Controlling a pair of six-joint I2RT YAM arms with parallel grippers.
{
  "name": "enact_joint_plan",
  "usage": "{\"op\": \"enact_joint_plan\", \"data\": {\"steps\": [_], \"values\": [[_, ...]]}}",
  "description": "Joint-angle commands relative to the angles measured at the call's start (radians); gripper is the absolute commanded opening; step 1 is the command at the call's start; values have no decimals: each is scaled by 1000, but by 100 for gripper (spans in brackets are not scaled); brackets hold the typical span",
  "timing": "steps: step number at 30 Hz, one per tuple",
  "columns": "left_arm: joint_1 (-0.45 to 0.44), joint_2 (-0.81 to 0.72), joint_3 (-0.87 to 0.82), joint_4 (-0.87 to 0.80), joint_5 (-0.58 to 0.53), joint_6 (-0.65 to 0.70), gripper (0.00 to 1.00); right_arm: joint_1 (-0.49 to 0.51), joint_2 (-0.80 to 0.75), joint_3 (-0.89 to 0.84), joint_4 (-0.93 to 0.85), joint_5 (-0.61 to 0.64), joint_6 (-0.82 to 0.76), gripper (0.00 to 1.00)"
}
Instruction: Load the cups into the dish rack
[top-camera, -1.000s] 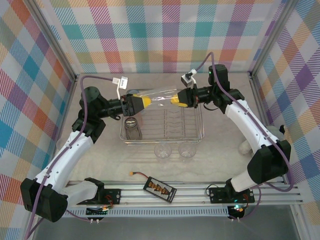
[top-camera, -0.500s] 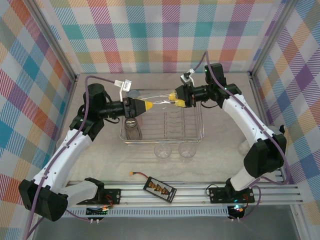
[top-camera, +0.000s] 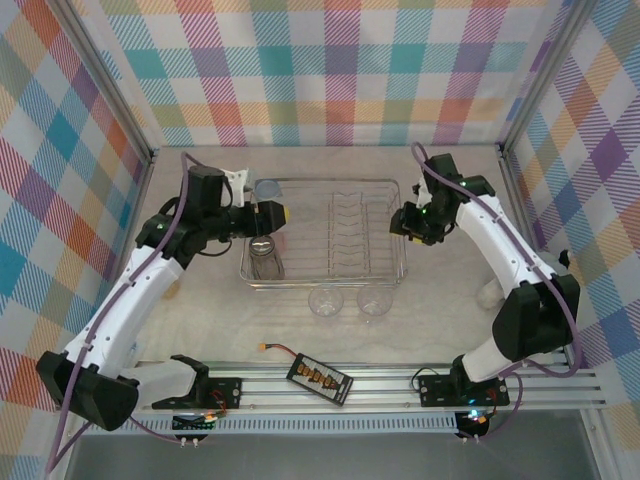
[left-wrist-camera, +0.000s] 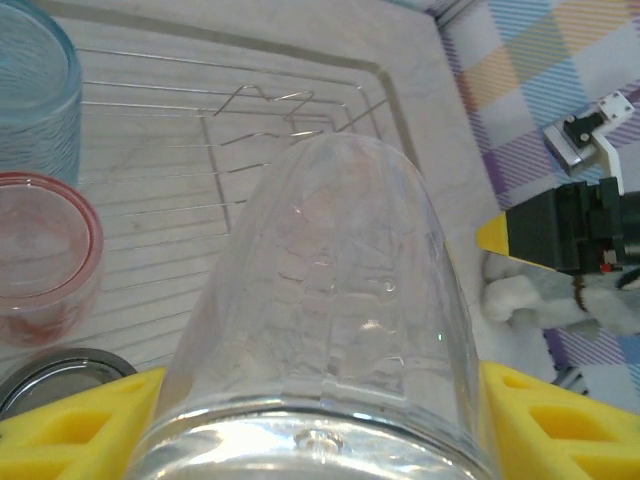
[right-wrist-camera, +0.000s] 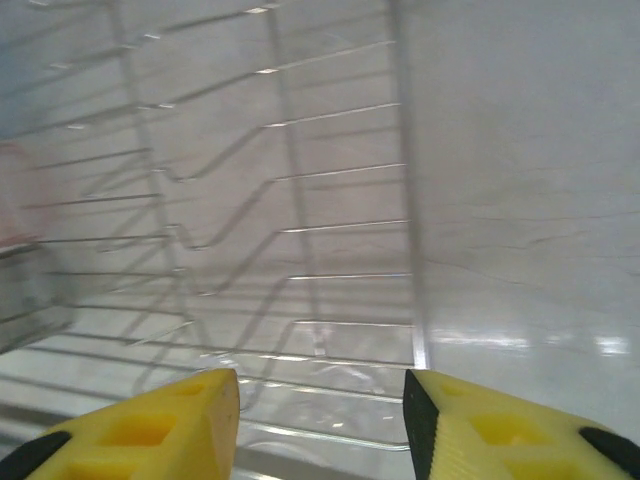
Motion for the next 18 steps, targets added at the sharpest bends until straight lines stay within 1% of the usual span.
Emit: {"op": "enact_joint_plan", "data": {"steps": [1,5,10,13,16,18], "values": [[-33,41,86,-69,-76,26,0,4,8,-32,-12,129,-59,44],[-62,123,170,-159,-136,43,0,6,30,-75,36,103,-96,38],[-70,197,228,-222,-169,27,0,16,55,-106,72,101,-117,33],[-72,236,254,-245,-161,16,0,22,75,-119,87,96,-130,25],[-74,291,304,-291,-134,17,0,35,92,-121,90,86,-141,12],[-77,331,344,-330,-140,16,0,47,102,-122,83,92,-144,6]]}}
